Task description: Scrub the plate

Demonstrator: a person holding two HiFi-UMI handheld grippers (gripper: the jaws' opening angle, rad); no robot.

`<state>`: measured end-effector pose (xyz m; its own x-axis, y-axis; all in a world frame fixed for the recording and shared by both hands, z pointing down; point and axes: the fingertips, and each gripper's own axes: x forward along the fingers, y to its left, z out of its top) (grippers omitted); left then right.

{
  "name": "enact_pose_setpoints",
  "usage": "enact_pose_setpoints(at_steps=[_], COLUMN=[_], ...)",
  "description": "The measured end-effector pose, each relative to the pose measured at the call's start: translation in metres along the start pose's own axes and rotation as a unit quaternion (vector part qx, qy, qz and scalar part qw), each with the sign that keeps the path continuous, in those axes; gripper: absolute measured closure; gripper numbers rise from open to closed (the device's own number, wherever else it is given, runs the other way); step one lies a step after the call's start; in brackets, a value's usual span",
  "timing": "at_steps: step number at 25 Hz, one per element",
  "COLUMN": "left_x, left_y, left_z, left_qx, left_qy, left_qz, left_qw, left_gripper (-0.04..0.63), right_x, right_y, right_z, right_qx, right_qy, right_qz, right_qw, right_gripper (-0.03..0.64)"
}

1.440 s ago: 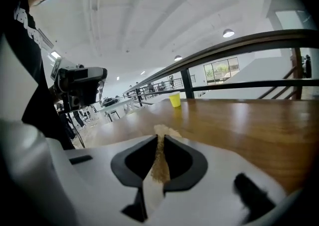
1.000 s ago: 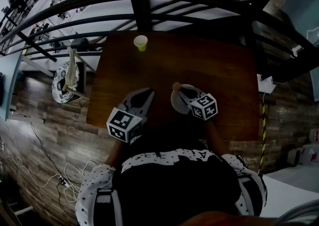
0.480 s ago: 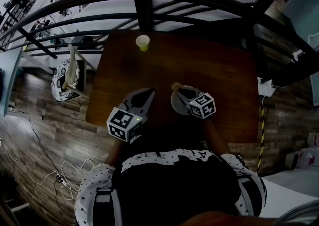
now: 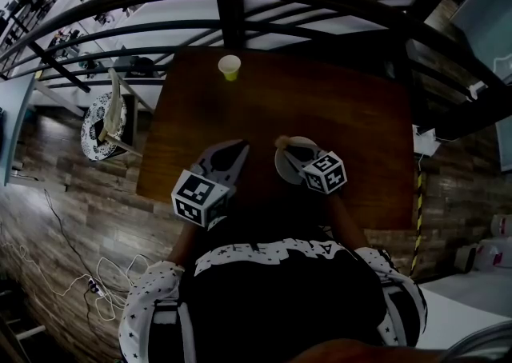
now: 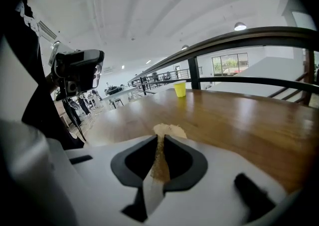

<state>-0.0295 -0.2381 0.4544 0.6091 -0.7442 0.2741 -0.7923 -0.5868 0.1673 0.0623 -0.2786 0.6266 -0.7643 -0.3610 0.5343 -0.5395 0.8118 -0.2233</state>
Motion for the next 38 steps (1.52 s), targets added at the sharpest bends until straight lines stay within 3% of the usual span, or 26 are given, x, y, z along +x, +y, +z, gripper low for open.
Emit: enact_pose_setpoints(at_steps=[38], left_x=[-0.007], left_y=[0.004], left_z=[-0.001], left_qx=[0.011], left_qy=[-0.005], left_qz=[-0.015], left_qw=[0.9998], left_gripper=[0.581], right_x=[-0.012], right_y=[0.045], right_z=[-0.03], right_qx=[-0.027], right_qy=[0.052], right_qz=[0.055], right_qw=[0.997], right_gripper=[0.568])
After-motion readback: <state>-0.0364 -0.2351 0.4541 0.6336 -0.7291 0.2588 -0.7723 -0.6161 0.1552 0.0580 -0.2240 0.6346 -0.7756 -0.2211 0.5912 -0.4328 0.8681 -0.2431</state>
